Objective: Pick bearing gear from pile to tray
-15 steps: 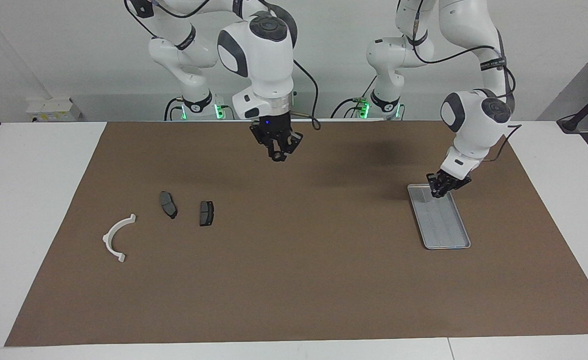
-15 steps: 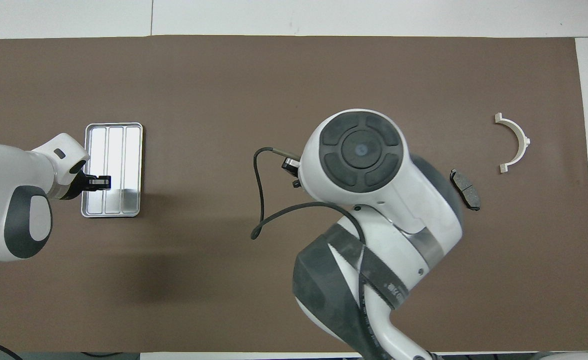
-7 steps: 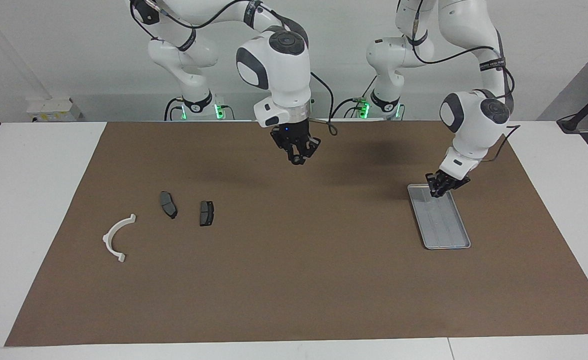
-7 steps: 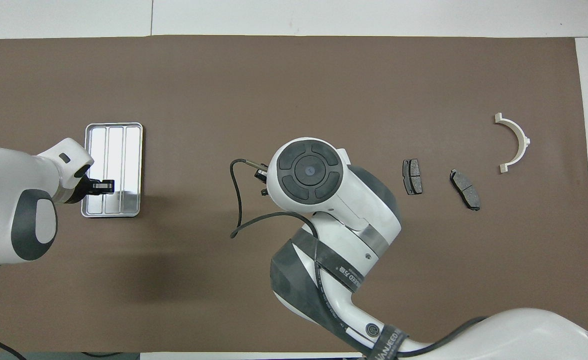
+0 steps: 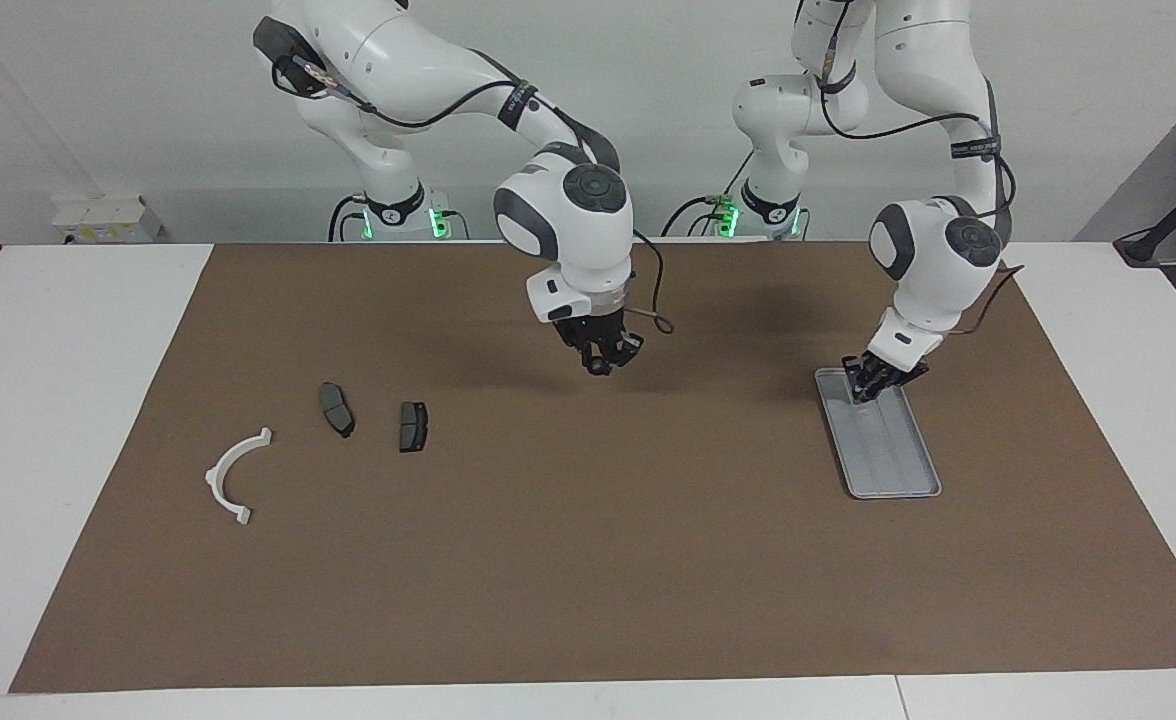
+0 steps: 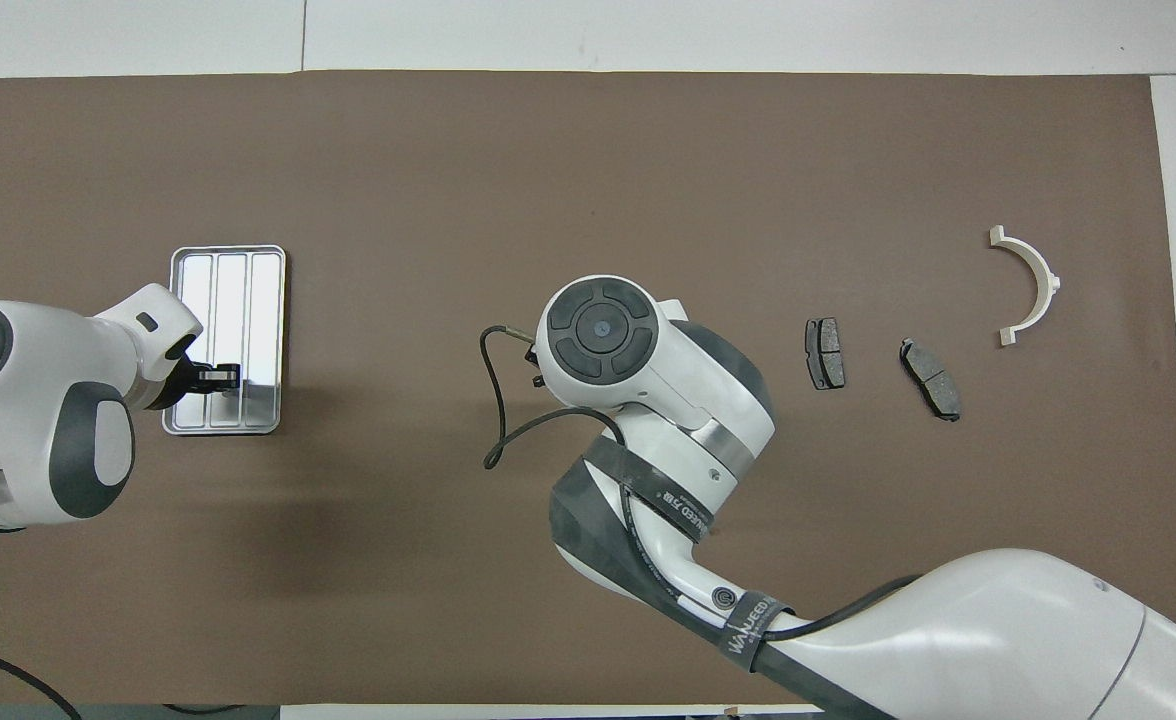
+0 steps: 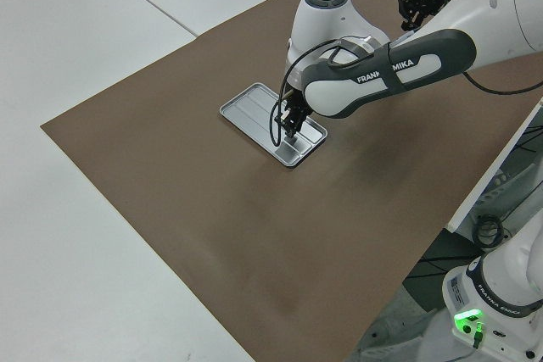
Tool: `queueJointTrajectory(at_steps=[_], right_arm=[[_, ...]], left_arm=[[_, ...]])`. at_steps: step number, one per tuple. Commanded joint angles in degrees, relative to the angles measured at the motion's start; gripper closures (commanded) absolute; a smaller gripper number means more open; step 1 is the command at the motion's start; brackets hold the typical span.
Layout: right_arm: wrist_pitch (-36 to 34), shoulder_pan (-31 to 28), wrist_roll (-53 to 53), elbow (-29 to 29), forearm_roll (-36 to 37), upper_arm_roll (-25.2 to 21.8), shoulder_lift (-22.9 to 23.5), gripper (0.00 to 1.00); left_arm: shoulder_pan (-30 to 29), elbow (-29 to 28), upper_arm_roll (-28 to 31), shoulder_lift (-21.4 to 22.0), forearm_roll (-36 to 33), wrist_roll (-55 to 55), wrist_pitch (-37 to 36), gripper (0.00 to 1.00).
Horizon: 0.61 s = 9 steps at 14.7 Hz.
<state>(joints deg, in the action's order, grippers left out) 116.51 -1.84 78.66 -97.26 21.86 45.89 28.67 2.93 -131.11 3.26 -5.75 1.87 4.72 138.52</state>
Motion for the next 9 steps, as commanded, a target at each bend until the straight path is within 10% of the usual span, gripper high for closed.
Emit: queueJointTrajectory(at_steps=[1, 9], right_arm=[[0.91, 0.26, 1.58, -0.74, 3.96, 0.43, 1.99, 1.0], [2.92, 1.49, 6.76, -0.48, 12.59, 0.34, 7.45, 1.0]], left_arm=[[0.85, -1.07, 0.78, -0.31, 0.94, 0.29, 1.75, 1.0], [0.93, -1.51, 0.78, -1.19, 0.94, 0.29, 3.07, 1.0]])
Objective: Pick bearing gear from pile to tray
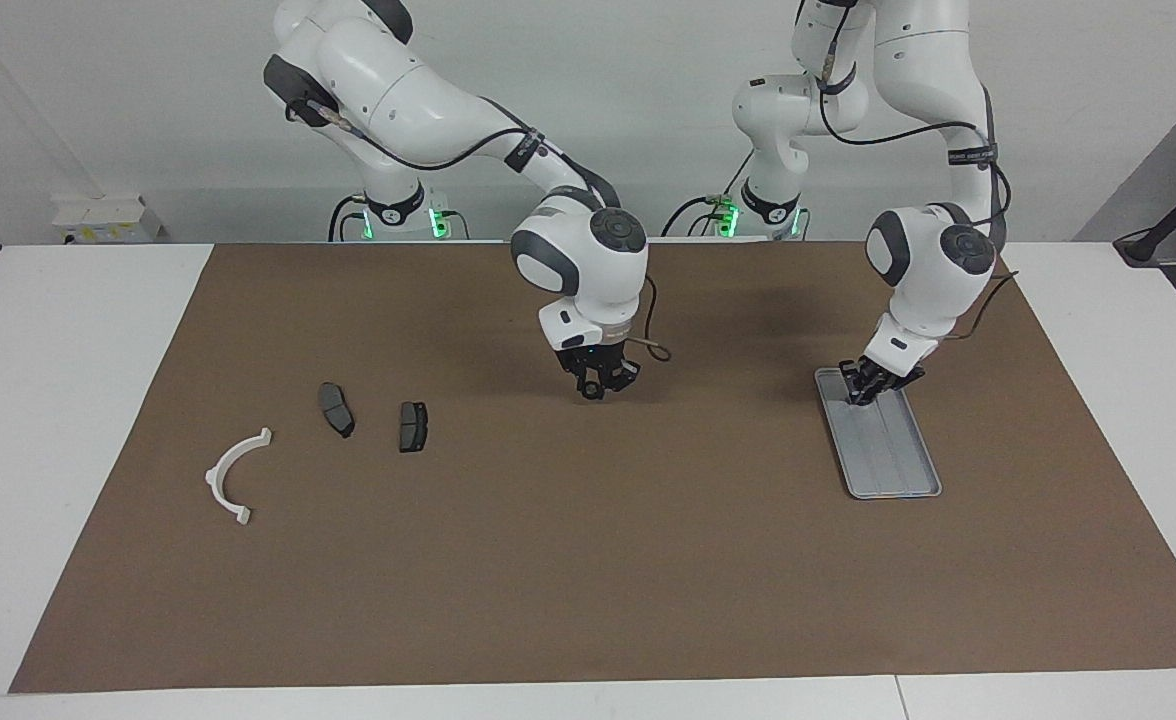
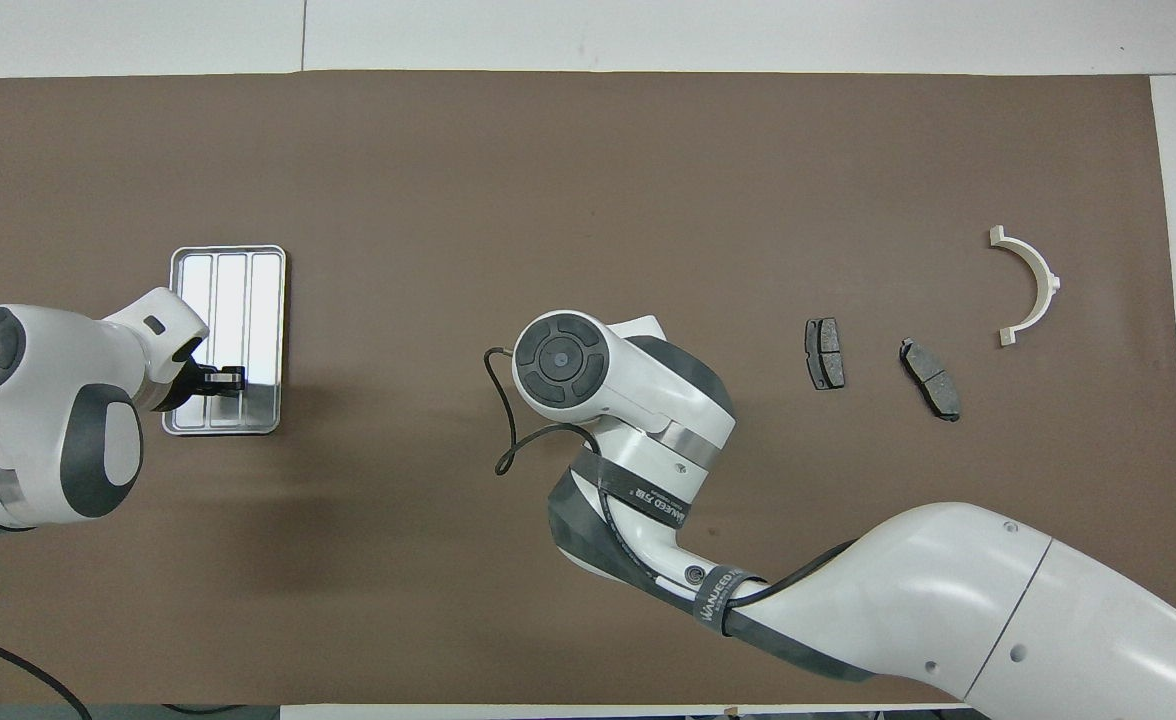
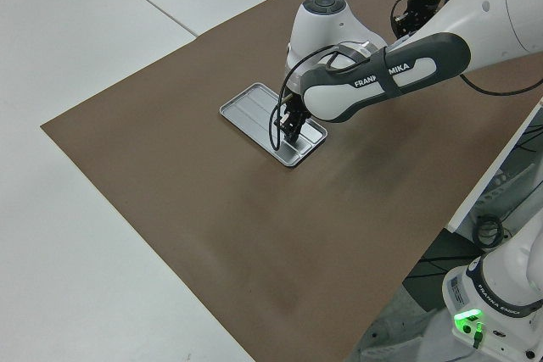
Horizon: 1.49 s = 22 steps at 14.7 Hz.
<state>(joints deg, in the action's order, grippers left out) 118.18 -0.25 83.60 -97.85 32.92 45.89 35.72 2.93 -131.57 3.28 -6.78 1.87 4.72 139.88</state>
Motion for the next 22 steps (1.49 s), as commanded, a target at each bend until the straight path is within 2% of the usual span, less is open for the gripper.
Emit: queueJointTrajectory(at_steps=[1, 5, 6, 7, 8, 9, 10, 12, 14, 15, 16, 22], right_arm=[[1.96, -0.01, 2.18, 0.12, 1.53, 0.34, 0.58, 1.0], [3.28, 2.89, 4.63, 0.21, 3.46, -0.89, 1.73, 1.0], [3.55, 2.89, 4.82, 0.12, 3.47, -0.89, 1.81, 1.0], [3.64, 2.8, 4.82, 0.12, 3.47, -0.98, 1.81, 1.0], [3.9, 2.54, 4.73, 0.12, 3.47, -0.98, 1.9, 1.0], [4.08, 2.28, 4.73, 0.03, 3.47, -0.98, 1.99, 1.0], [4.34, 2.1, 4.73, -0.06, 3.47, -0.98, 1.99, 1.0], [5.13, 1.84, 4.9, -0.58, 3.47, -0.98, 1.99, 1.0], [5.22, 1.57, 4.99, -0.85, 3.47, -1.06, 2.08, 1.0], [5.31, 1.48, 5.08, -1.02, 3.47, -1.06, 2.08, 1.0], [5.31, 1.48, 5.17, -1.02, 3.47, -1.06, 2.08, 1.0], [7.77, 1.48, 6.66, -2.52, 3.47, -1.94, 1.99, 1.0]], left_arm=[[0.93, -1.06, 0.76, -0.16, 0.94, 0.38, 1.71, 1.0], [0.41, -0.79, 0.76, -0.16, 0.94, 0.56, 1.28, 0.98], [0.23, -0.62, 0.76, -0.16, 0.94, 0.56, 0.67, 0.65], [0.32, -0.44, 0.76, -0.16, 0.94, 0.56, 0.31, 0.38], [0.41, -0.09, 0.76, -0.16, 0.85, 0.56, -0.39, 0.19], [0.41, 0.95, 0.76, 0.01, 0.68, 0.64, -1.79, 0.11], [0.41, 3.4, 0.76, 0.1, 0.5, 0.65, -4.24, 0.1], [0.67, 11.73, 0.76, -0.25, 0.32, 0.56, -13.53, 0.1], [0.85, 16.85, 0.76, -0.34, 0.32, 0.38, -17.61, 0.09], [0.93, 17.92, 0.76, -0.34, 0.32, 0.12, -17.53, 0.03], [1.11, 18.19, 0.67, -0.34, 0.41, -0.4, -17.1, 0.0], [2.87, 18.19, 0.67, -1.04, 0.41, -4.63, -13.32, 0.0]])
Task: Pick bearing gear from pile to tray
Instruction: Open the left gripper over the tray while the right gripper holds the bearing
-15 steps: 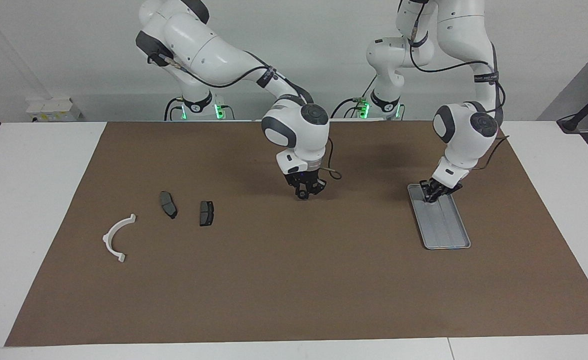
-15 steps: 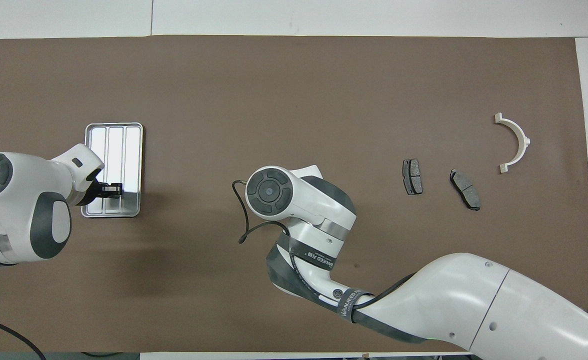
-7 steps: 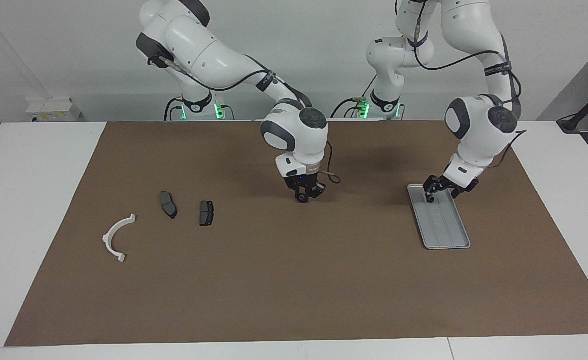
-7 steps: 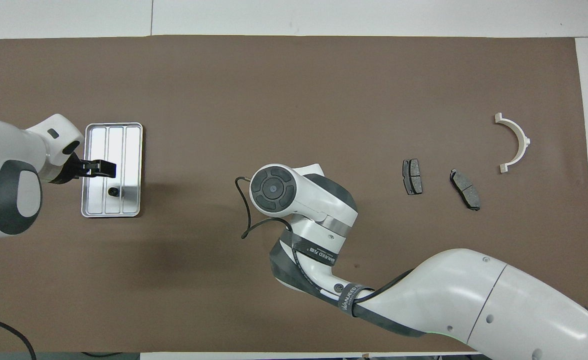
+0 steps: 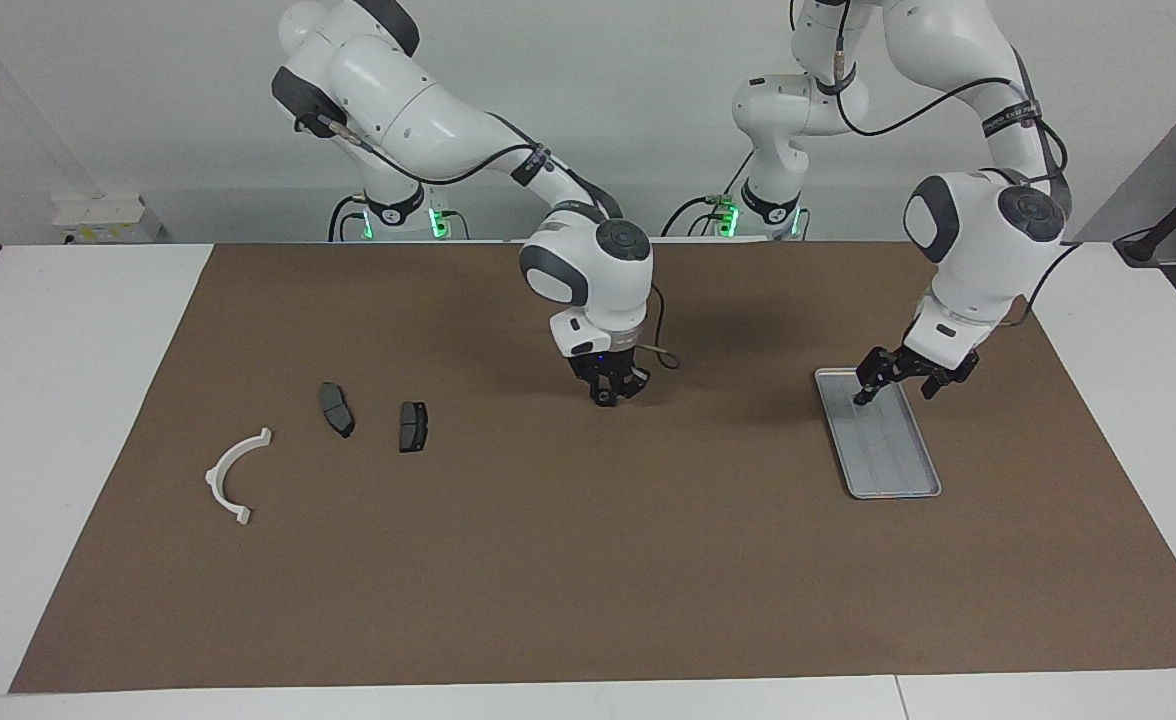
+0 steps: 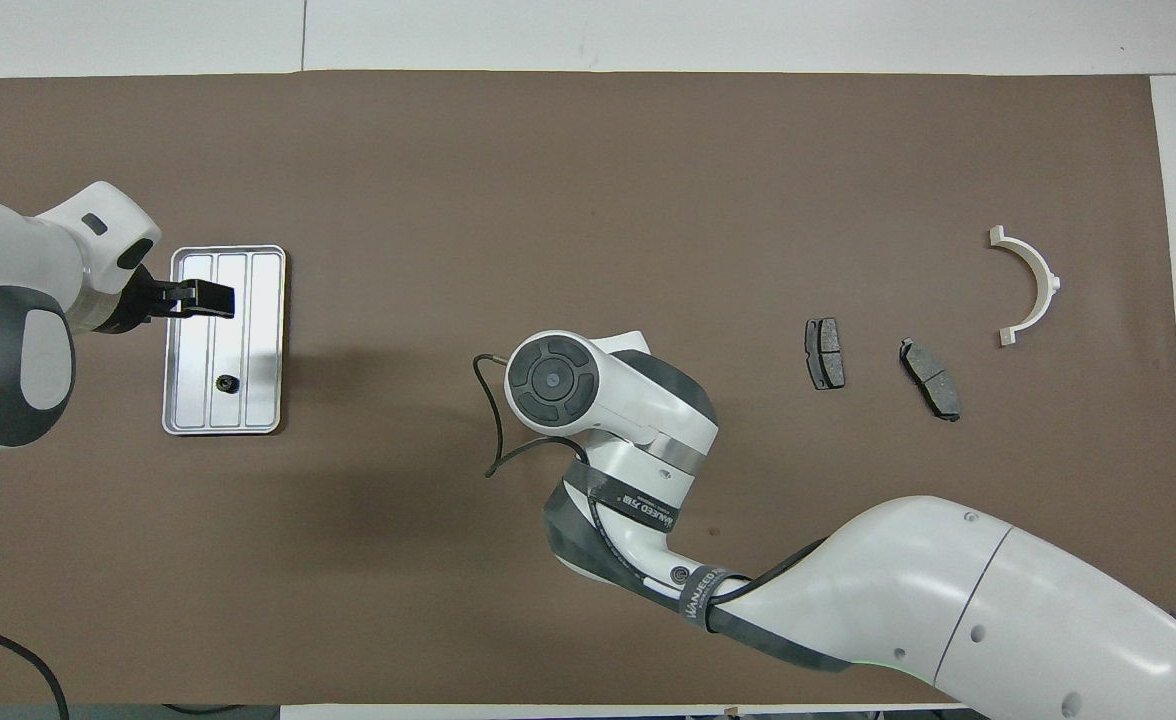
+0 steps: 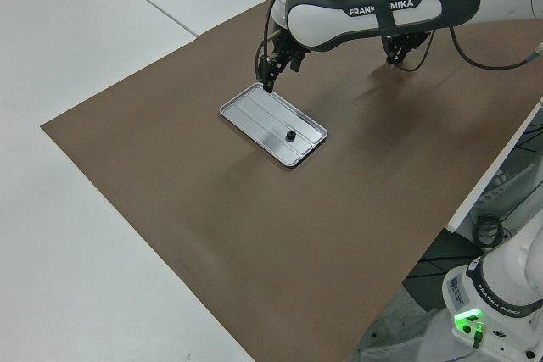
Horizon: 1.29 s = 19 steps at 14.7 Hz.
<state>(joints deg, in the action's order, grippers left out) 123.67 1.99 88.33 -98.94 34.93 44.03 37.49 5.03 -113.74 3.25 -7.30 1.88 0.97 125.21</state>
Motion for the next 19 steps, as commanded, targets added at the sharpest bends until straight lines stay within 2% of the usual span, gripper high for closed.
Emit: queueJointTrajectory(at_steps=[1, 4, 5, 6, 7, 12, 15, 17, 19], right_arm=[[2.28, -0.85, 1.85, -1.43, 1.55, -0.09, 0.22, 1.0], [2.28, -0.85, 1.94, -1.43, 1.55, -0.09, 0.22, 1.0], [2.19, -0.85, 2.02, -1.43, 1.55, -0.09, 0.22, 0.91], [2.1, -0.85, 2.63, -1.43, 1.46, -0.09, 0.22, 0.36], [1.84, -0.77, 3.16, -1.34, 1.46, -0.09, 0.13, 0.0], [-0.88, 0.03, 3.17, 2.52, 1.11, -0.09, 0.04, 0.0], [-5.44, -0.85, 2.55, 6.12, 0.84, 0.52, -0.48, 0.0], [-8.69, -1.46, 0.81, 8.23, 0.41, 0.88, -2.14, 0.0], [-10.37, -3.48, -5.5, 9.47, -3.27, 0.88, -4.87, 0.0]], left_arm=[[0.77, 0.36, 0.71, -0.61, 0.32, -0.88, 1.44, 0.0], [1.64, 0.28, 0.71, -0.61, 0.32, -1.85, 1.97, 0.0], [2.17, 0.28, 0.79, -0.61, 0.23, -2.9, 2.06, 0.0], [2.44, 0.28, 0.71, -0.61, 0.23, -4.04, 2.32, 0.0], [2.96, 0.28, 0.79, -0.61, -0.38, -5.09, 3.02, 0.0], [2.97, -0.25, 0.71, -0.7, -1.7, -5.63, 3.9, 0.0], [2.97, -0.34, 0.71, -0.61, -1.7, -5.63, 3.9, 0.0], [2.97, -0.34, 0.71, -0.61, -1.7, -5.63, 3.9, 0.0], [3.4, -0.34, 0.71, -0.61, -1.7, -7.37, 3.82, 0.0]])
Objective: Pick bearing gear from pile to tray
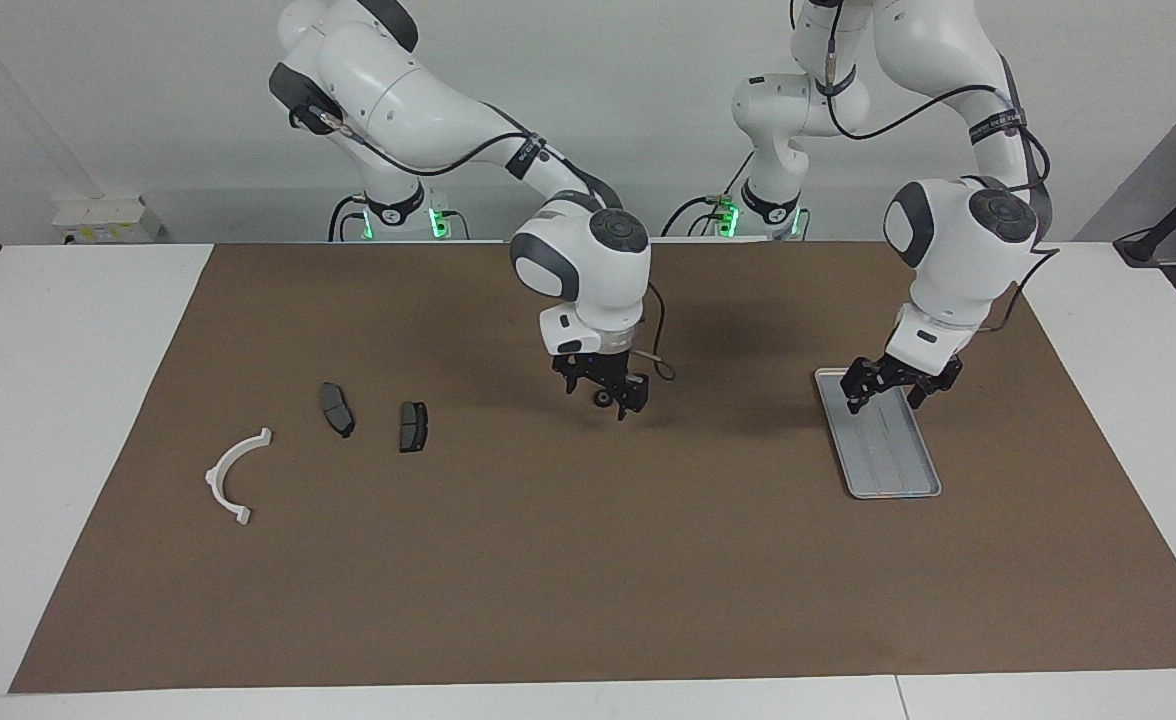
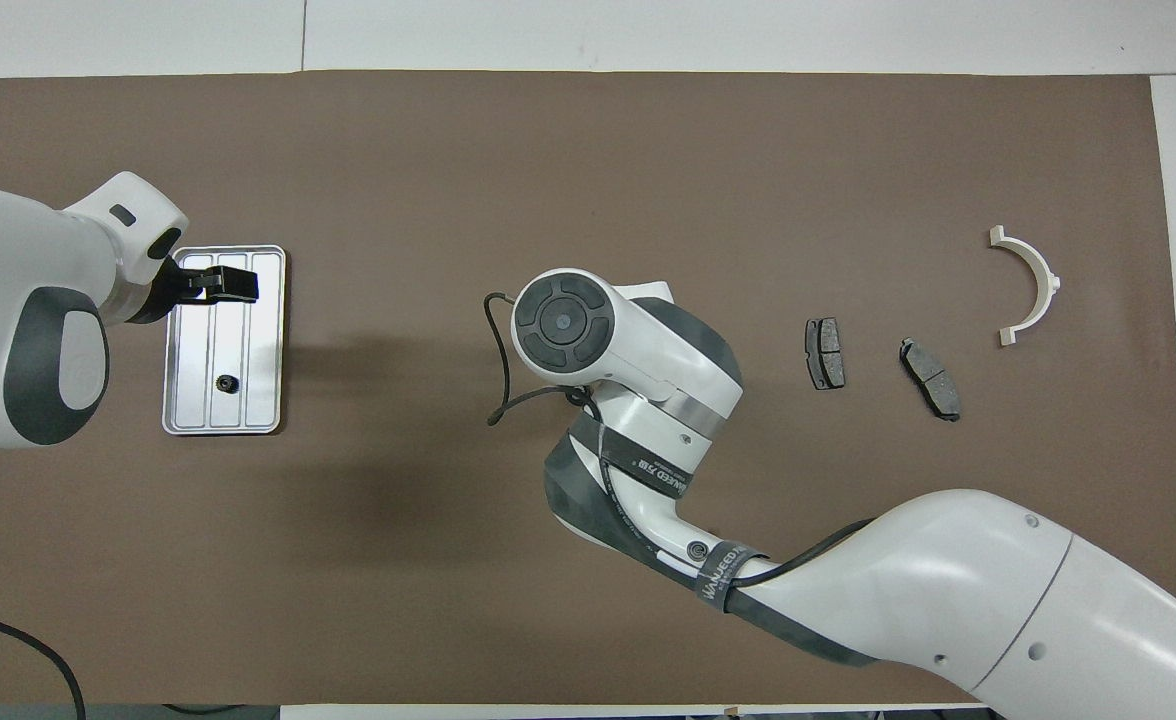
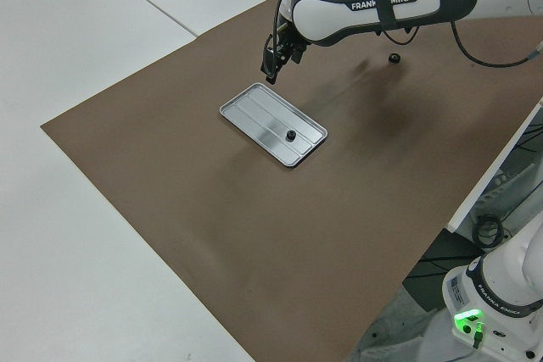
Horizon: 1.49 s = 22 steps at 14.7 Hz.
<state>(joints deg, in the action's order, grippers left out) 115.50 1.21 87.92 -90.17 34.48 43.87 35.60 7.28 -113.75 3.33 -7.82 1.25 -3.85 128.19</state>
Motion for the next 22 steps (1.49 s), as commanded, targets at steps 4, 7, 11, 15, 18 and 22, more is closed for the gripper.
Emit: queueJointTrajectory(at_steps=[4, 7, 11, 15, 18, 22], right_arm=[[-5.45, -7.79, -18.97, 0.87, -7.49, 1.04, -7.91, 0.0], [-6.77, -13.05, -31.27, 0.79, -10.38, 1.57, -10.81, 0.0], [-10.9, -20.53, -49.38, 0.87, -14.16, 1.66, -14.59, 0.0], [-13.71, -26.34, -61.26, 0.79, -15.76, 1.66, -17.49, 0.0], [-15.12, -29.59, -67.33, 0.87, -16.98, 1.66, -18.81, 0.0], [-15.21, -32.76, -73.06, 0.87, -17.78, 1.57, -19.61, 0.0]], left_arm=[[12.9, 0.37, 0.54, -0.09, -8.08, -22.47, 0.83, 0.0], [19.68, 1.24, 0.45, -0.18, -8.28, -29.96, 0.57, 0.0], [27.33, 6.15, 0.28, -3.94, -7.84, -39.1, -0.93, 0.0], [31.99, 14.34, 0.28, -13.35, -7.67, -45.09, -3.57, 0.0], [32.35, 14.0, 0.28, -16.69, -5.29, -46.07, -0.33, 0.0], [33.49, 13.12, -0.08, -16.7, -0.39, -46.07, -0.66, 0.0]])
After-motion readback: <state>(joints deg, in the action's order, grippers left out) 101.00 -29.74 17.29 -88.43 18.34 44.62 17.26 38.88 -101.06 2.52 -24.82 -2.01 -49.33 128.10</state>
